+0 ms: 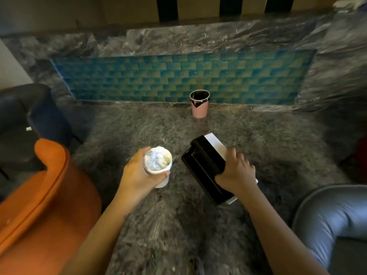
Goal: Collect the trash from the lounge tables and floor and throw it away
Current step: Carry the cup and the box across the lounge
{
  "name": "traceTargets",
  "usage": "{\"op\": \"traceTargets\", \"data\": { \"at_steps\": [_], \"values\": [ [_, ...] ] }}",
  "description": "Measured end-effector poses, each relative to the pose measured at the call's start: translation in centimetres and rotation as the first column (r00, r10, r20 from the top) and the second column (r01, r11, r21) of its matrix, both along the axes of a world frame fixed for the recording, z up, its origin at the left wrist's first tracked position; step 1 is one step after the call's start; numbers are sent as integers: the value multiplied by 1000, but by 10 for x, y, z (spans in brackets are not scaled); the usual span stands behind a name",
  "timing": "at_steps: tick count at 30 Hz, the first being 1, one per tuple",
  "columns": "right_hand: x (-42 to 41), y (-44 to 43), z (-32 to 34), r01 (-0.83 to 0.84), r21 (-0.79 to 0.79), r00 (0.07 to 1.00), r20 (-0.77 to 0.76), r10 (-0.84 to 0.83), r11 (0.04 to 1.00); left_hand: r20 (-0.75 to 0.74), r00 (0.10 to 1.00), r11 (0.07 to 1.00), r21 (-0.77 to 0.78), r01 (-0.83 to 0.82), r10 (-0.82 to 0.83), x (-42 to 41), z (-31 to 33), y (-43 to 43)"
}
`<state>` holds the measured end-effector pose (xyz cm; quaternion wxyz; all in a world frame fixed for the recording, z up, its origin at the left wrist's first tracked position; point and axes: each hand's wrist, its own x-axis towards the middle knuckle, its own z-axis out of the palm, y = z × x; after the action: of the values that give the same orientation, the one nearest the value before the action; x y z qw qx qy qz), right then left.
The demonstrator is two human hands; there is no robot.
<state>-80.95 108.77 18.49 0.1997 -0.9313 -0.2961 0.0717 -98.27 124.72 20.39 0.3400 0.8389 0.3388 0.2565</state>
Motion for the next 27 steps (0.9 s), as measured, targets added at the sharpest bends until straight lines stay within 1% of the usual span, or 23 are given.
{"op": "traceTargets", "data": {
  "at_steps": [5,8,11,15,19,21,24,27],
  "values": [
    [109,137,25,11,-20,999,34,-11,1000,-5,1000,999,-36,19,-20,110,18,130],
    [169,206,33,17,-39,999,49,-15,999,1,999,999,-40,35,-35,167,18,203],
    [233,273,24,26,-67,998,59,-23,997,23,999,997,-59,42,-41,230,8,280],
    [330,371,4,58,-106,995,88,-49,993,62,995,993,-78,89,-85,334,-11,386],
    [427,476,16,123,-96,990,81,-115,988,72,981,979,-86,184,-178,444,0,490],
    [472,523,27,146,-61,986,86,-141,987,65,973,973,-56,225,-221,502,12,535],
    [536,574,36,192,-33,977,104,-187,981,67,956,957,-44,288,-285,590,23,588],
    [605,611,29,263,-15,960,103,-260,965,64,947,949,-13,316,-315,677,16,633]
  ]
}}
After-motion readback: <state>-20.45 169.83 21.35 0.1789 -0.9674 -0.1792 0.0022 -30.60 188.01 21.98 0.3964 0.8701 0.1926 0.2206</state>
